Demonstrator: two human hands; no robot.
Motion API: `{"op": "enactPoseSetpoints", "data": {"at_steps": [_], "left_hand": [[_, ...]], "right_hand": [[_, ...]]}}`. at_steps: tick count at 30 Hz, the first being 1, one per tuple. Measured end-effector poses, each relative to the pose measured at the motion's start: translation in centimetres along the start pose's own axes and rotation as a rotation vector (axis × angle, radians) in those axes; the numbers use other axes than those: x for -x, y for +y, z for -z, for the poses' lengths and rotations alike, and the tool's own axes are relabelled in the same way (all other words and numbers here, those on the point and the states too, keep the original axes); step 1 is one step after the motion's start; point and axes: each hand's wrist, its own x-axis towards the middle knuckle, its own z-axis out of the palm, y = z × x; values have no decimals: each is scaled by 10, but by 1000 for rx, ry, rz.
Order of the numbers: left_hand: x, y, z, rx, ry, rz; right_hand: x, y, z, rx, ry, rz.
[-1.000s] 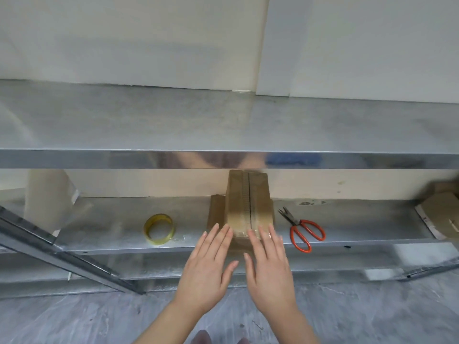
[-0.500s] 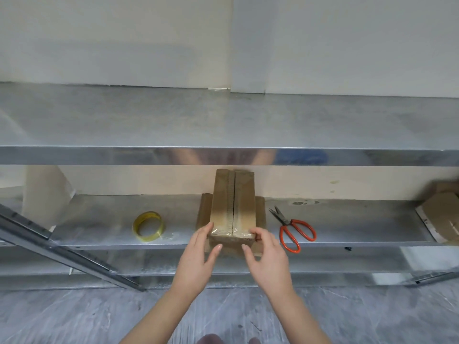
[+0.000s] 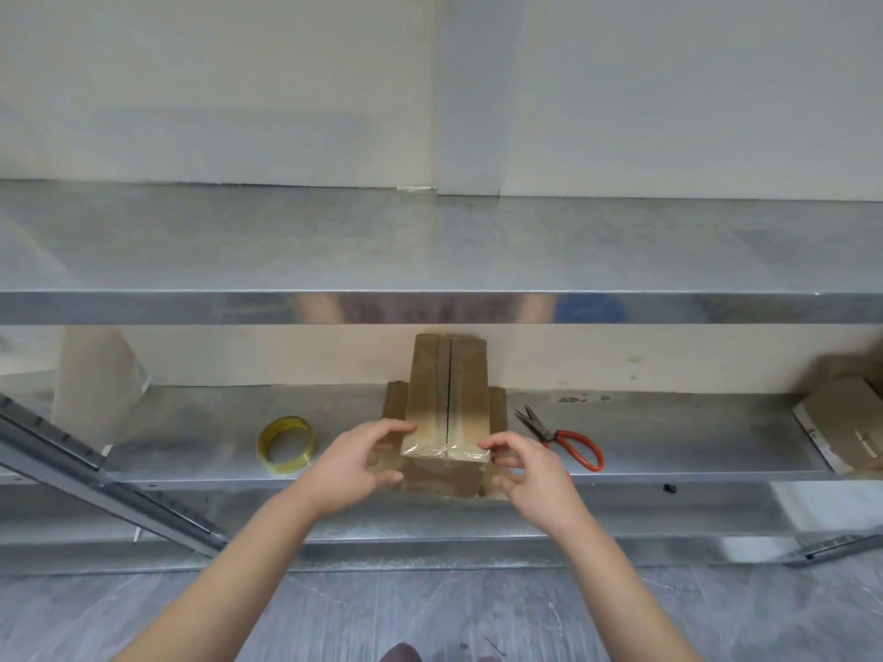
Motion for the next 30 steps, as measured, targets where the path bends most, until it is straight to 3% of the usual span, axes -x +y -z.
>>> {"op": "enactPoseSetpoints", "data": {"at_steps": [6, 15, 19, 26, 30], "left_hand": [[-1, 0, -10, 28, 180, -12], [-4, -4, -10, -180, 315, -105], [-3, 6, -13, -67, 455, 21], [8, 16, -41, 88, 506, 103], [13, 21, -55, -45, 401, 25]], "right_hand": [[-7, -3, -2, -19, 33, -6], [-7, -5, -8, -19, 106, -8], [-3, 0, -6, -134, 190, -82], [7, -1, -29, -224, 230, -156], [17, -10, -47, -259, 280, -157]]}}
